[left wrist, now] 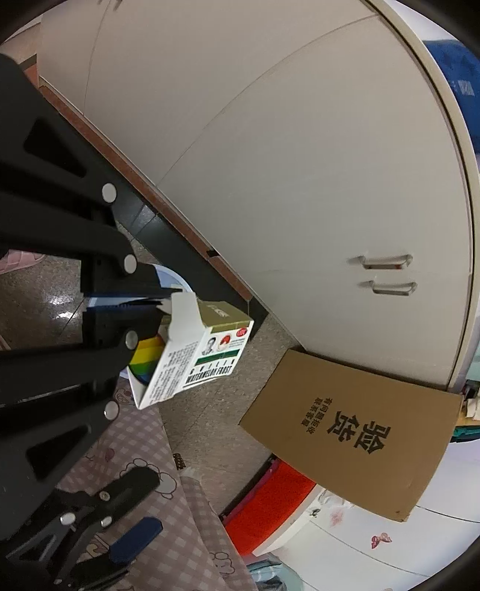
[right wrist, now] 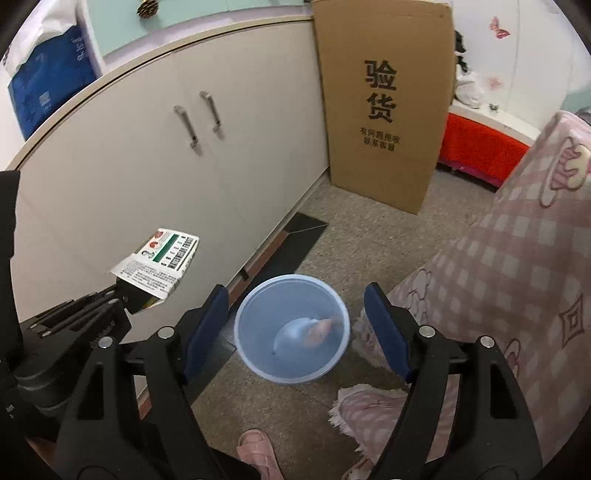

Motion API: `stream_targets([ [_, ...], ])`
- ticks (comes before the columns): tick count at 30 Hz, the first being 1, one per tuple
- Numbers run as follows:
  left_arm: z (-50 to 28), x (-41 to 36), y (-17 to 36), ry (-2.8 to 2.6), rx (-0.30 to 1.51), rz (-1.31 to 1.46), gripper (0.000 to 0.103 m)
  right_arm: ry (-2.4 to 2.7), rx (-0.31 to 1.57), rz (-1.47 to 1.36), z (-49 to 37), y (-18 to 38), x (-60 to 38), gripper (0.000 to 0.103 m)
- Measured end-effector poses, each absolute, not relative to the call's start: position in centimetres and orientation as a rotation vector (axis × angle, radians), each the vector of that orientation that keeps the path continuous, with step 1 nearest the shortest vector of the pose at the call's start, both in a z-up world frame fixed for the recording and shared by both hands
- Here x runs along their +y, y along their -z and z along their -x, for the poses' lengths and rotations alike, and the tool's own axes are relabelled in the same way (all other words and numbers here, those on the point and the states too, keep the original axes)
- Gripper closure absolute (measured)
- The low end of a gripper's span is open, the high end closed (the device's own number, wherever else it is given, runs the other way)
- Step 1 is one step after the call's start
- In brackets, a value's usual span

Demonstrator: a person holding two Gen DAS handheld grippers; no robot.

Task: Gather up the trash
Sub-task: 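Carry both items to the blue wastebasket and open both tools to drop them, then move both tools back over the table toward the remaining trash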

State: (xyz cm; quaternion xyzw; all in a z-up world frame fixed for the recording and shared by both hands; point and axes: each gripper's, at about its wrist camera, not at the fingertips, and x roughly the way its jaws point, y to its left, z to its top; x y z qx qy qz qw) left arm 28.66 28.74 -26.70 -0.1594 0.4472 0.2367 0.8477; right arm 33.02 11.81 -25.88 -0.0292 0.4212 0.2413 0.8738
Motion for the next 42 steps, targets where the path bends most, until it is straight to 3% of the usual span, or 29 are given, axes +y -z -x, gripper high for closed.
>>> stream_targets([
  [12,-31.9,28.0,26.5,-0.49,0.923,0.316,0.096,-0.417,0.756,0.019,-33.5,24.0,9.6,0.023],
  [13,-32.1,28.0,26.5,-0.487,0.92,0.322,0.088,-0.413,0.753,0.018,-33.6,23.9,9.6,0.023],
  [14,-32.2,28.0,26.5,-0.488,0.922,0.329,0.062,-0.409,0.752,0.017,-33.6,23.9,9.5,0.023],
  [16,-32.2,28.1,26.5,-0.502,0.92,0.332,0.033,-0.408,0.755,0.003,-33.6,23.8,9.2,0.022],
  [27,-28.9,27.8,23.7,-0.519,0.862,0.346,0.032,-0.449,0.768,-0.01,-32.2,22.3,9.1,0.021],
  [35,-24.0,26.4,17.6,-0.5,0.737,0.368,0.032,-0.487,0.693,-0.041,-28.7,17.6,7.5,0.02],
  [42,-21.3,20.7,12.3,-0.392,0.644,0.315,0.029,-0.426,0.606,-0.087,-25.3,12.7,1.5,0.018],
])
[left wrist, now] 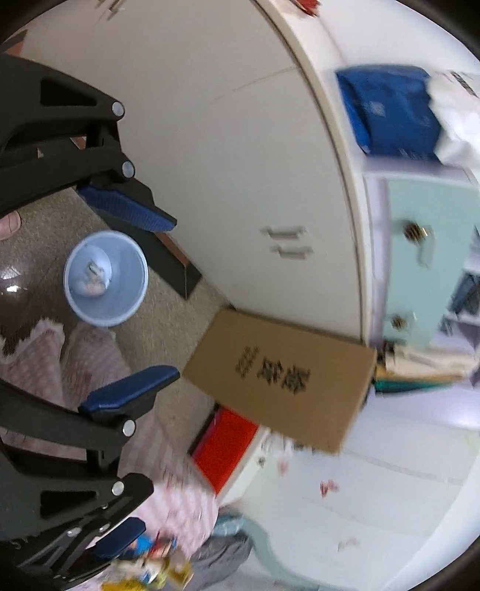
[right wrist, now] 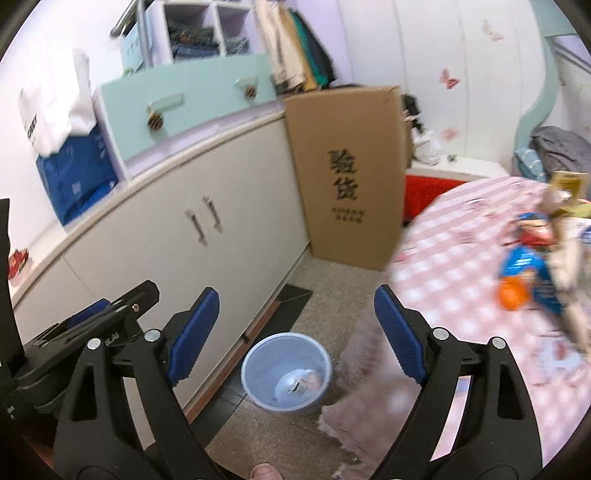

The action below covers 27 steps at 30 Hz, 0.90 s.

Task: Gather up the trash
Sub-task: 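Move both tools back over the table toward the remaining trash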

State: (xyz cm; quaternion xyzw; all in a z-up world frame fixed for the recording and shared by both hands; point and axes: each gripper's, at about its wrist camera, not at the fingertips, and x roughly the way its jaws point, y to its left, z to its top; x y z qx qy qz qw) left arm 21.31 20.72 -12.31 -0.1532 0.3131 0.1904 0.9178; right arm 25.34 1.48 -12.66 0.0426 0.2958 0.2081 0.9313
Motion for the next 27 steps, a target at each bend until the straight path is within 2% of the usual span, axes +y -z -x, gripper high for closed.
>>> stream_targets([
  [6,-21.5,12.2,10.1,-0.225,0.649,0.212,0.028,-0.281,0.572,-0.092,-23.5,10.8,-6.6,0.013],
  [11,-23.0,5.9,10.2,-0.152,0.677,0.111,0.028,-0.113,0.621,0.012,-24.0,11.5,-12.3,0.012],
  [23,-26.6,0.3,12.3,-0.091,0.754,-0.024,0.027,-0.041,0.744,0.314,-29.6,15.8,-14.8,0.012],
  [24,-26.8,0.1,12.5,-0.084,0.758,-0.031,0.027,-0.027,0.742,0.331,-29.9,15.9,-14.9,0.015],
  [25,-27.2,-0.2,12.7,-0.078,0.764,-0.04,0.026,-0.025,0.747,0.33,-29.8,16.0,-15.0,0.022],
  [26,-27.5,-0.4,12.9,-0.07,0.769,-0.045,0.026,-0.035,0.761,0.314,-30.2,16.1,-15.4,0.048],
  [27,-27.7,-0.7,13.0,-0.058,0.774,-0.047,0.026,-0.061,0.774,0.28,-30.5,16.1,-15.9,0.062],
])
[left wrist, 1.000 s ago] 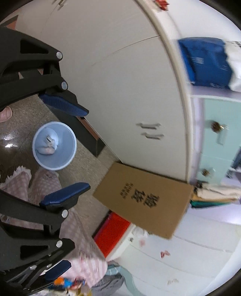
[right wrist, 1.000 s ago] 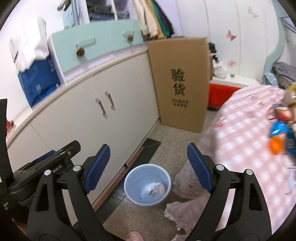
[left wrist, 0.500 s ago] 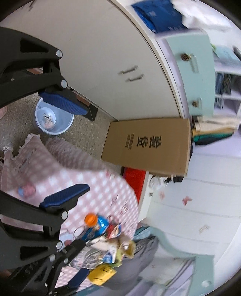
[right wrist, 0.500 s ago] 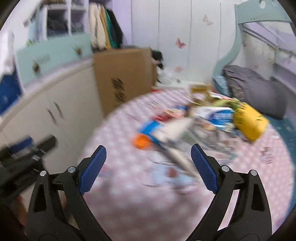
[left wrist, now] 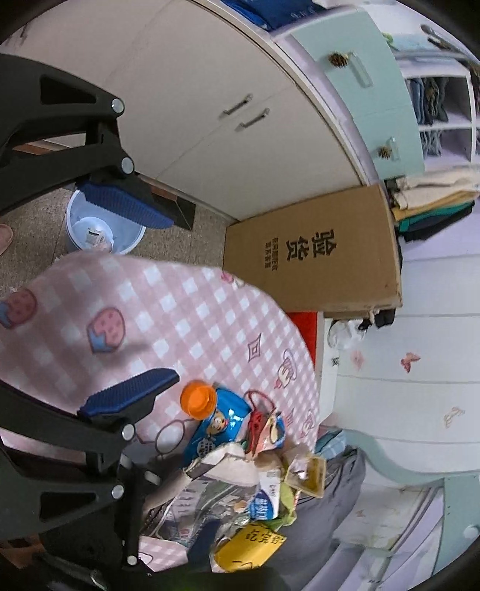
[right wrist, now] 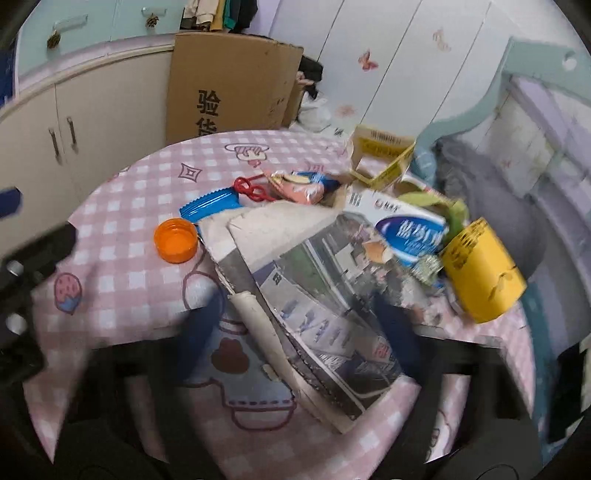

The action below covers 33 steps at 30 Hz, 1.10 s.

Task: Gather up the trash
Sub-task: 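Move both tools back over the table toward the remaining trash, then grasp the orange bottle cap with the left tool while the right tool grasps crumpled paper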

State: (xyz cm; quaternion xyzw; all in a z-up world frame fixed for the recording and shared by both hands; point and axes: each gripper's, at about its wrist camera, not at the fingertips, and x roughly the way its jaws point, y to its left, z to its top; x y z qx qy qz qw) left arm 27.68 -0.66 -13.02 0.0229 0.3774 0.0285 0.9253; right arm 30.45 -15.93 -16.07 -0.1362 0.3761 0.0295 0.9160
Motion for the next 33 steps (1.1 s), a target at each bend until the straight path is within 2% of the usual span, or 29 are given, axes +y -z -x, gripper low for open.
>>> stream_targets([
  [1,-28.0,-0.9,13.2,-0.043,0.779,-0.048,0.026,-0.064,0.769,0.264,-30.6,16.0,-16.2,0.063],
  [2,-28.2,-1.2,13.4,-0.033,0.783,-0.053,0.026,-0.062,0.753,0.248,-30.6,15.8,-16.7,0.071],
  [6,-29.3,-2.7,14.0,0.007,0.791,-0.074,0.026,-0.083,0.707,0.174,-29.7,14.8,-17.8,0.083],
  [15,-32.9,-5.9,15.5,0.061,0.854,-0.132,0.027,-0.131,0.611,0.01,-27.9,12.1,-20.5,0.09],
  [17,-33.6,-6.1,15.9,0.093,0.892,-0.122,0.037,-0.136,0.6,-0.02,-27.4,11.6,-21.2,0.091],
  [19,-33.9,-6.1,15.8,0.107,0.891,-0.114,0.042,-0.132,0.589,-0.033,-27.2,11.2,-21.7,0.092],
  [21,-34.3,-6.2,15.8,0.134,0.893,-0.099,0.059,-0.126,0.578,-0.048,-26.8,10.8,-22.1,0.093],
  [22,-34.4,-6.4,15.7,0.127,0.886,-0.109,0.074,-0.123,0.574,-0.053,-26.6,10.6,-22.3,0.093],
  [33,-30.4,-4.4,12.4,0.162,0.796,-0.014,0.074,-0.1,0.516,-0.08,-23.7,7.6,-23.1,0.098],
])
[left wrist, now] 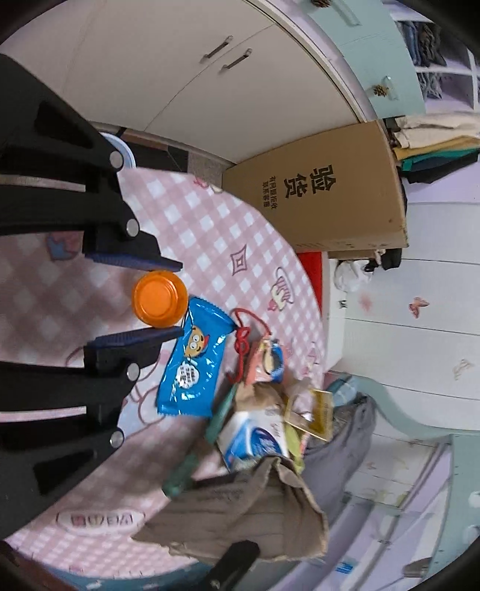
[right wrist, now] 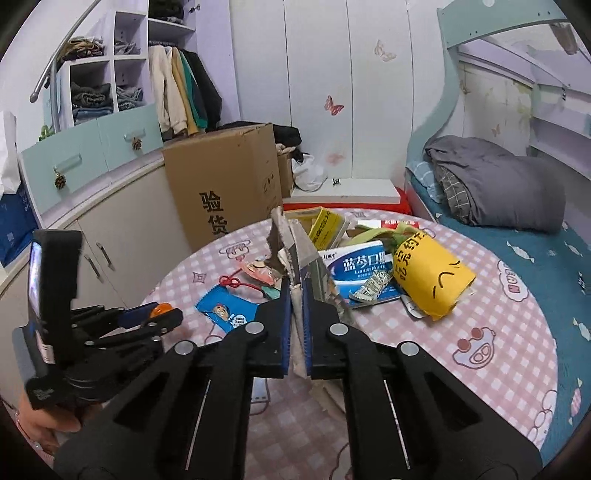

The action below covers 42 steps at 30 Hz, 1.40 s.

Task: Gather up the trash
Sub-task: 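Grasp the orange bottle cap with the left tool while the right tool grasps crumpled paper, then carry the cap and paper over the wastebasket and open both tools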

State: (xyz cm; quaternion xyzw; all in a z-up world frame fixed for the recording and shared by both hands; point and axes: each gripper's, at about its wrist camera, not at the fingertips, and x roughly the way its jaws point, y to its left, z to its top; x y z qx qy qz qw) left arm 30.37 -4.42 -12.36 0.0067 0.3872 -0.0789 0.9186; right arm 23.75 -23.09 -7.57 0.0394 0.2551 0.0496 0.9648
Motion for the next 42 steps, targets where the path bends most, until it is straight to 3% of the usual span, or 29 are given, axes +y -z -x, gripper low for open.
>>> stream_targets([
  [10,-26.2,-0.4,8.5,0.192,0.702,0.109,0.074,-0.161,0.458,-0.065,-21.0,4.4,-20.3,0.099],
  [22,-23.9,9.5,8.4,0.048,0.669,0.248,0.074,-0.423,0.48,0.024,-22.5,3.8,-6.3,0.099],
  [37,-27.0,26.5,16.5,-0.314,0.793,0.36,0.074,-0.659,0.702,0.085,-31.9,13.8,11.4,0.098],
  [40,-28.0,28.2,18.2,-0.356,0.822,0.37,0.074,-0.661,0.762,0.076,-34.2,16.8,13.2,0.093],
  [42,-28.7,28.7,19.2,-0.372,0.841,0.362,0.074,-0.636,0.784,0.088,-34.9,18.2,13.7,0.077],
])
